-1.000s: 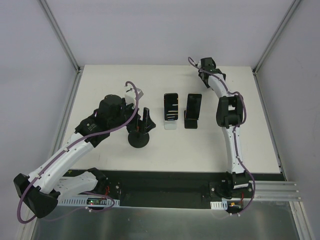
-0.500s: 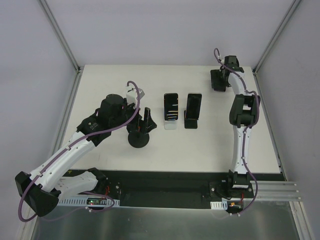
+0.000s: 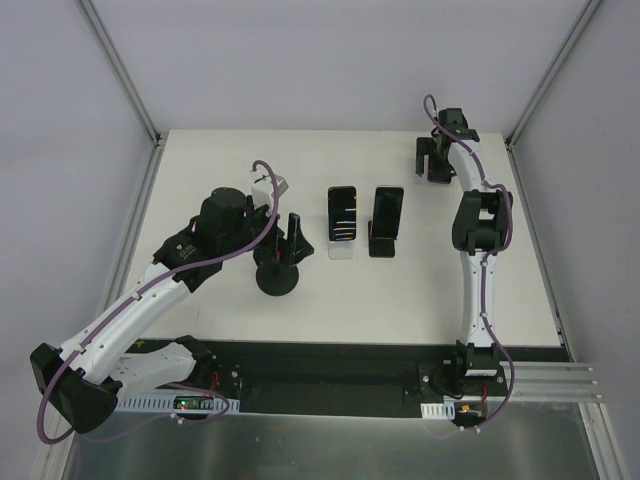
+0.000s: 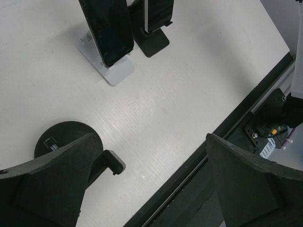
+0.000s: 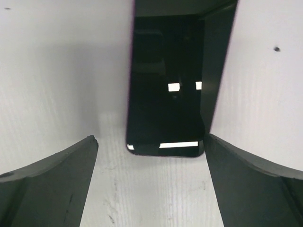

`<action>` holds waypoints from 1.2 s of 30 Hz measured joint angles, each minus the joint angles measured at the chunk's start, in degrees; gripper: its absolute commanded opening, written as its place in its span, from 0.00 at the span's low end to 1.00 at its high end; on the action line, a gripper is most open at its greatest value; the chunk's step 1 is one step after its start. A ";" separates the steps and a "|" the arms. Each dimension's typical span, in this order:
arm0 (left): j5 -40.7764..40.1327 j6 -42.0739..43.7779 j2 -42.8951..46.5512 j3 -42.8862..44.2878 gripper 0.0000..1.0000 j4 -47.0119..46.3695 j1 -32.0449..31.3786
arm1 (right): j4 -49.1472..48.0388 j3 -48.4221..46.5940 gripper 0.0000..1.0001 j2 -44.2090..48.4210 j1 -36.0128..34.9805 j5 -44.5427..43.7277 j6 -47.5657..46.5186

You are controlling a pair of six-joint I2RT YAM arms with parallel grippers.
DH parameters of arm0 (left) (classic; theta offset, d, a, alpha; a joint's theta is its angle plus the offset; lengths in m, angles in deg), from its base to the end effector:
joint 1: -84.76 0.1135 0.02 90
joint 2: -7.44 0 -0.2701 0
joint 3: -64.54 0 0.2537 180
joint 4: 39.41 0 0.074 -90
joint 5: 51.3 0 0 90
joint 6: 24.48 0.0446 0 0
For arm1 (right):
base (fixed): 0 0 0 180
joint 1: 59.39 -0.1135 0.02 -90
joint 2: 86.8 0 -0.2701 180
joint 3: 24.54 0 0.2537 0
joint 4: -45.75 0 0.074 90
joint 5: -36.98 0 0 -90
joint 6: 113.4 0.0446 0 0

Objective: Place the phone on the phone stand

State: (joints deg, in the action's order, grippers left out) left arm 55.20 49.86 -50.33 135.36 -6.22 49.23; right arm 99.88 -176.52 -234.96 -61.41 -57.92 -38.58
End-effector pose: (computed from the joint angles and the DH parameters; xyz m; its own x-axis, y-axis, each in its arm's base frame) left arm 0.1820 -0.1456 0.3591 -0.4788 0.0239 -0.8776 0.6698 0.6561 -0.3476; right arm 0.5780 0.0166 0.1818 -0.7473 -0.2874 -0.5991 -0.1827 0.9557 -0.2307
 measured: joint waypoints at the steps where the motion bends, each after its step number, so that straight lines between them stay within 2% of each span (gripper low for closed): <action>1: 0.00 0.00 0.00 0.00 0.97 -0.04 0.00 | 0.42 0.00 0.96 -0.02 0.00 -1.29 0.11; 5: 0.02 -0.02 0.00 0.00 0.97 -0.11 0.00 | 1.40 0.00 0.96 -0.33 0.17 -4.98 0.15; 12: 0.04 -0.13 -0.02 0.00 0.97 -0.37 0.02 | 2.25 -0.44 0.98 -0.59 0.63 -3.58 0.37; 19: 0.04 -0.17 -0.02 0.00 0.97 -0.37 0.02 | 3.28 -2.21 0.87 -1.84 2.49 2.34 1.60; 27: 0.07 -0.20 -0.15 0.00 0.97 -0.37 0.02 | 3.85 -3.56 0.73 -2.51 3.39 3.21 2.34; 30: 0.09 -0.17 -0.20 0.00 0.98 -0.37 0.02 | 4.00 -3.78 0.59 -2.56 3.28 2.86 2.34; 31: 0.09 -0.20 -0.22 0.00 0.98 -0.39 0.02 | 4.02 -3.82 0.49 -2.56 3.28 2.80 2.29; 33: 0.09 -0.20 -0.24 0.00 0.97 -0.39 0.02 | 4.02 -3.82 0.37 -2.56 3.28 2.73 2.45; 34: 0.11 -0.20 -0.24 0.00 0.98 -0.39 0.02 | 3.96 -3.82 0.28 -2.56 3.28 2.86 2.64; 36: 0.15 -0.20 -0.24 -0.02 0.98 -0.39 0.07 | 3.23 -3.82 0.23 -1.90 3.30 3.04 3.10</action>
State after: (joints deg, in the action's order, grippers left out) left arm 55.35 49.66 -50.57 135.34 -6.61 49.30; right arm 103.12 -180.35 -236.86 -58.11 -54.89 -35.47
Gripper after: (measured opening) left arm 0.974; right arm 0.362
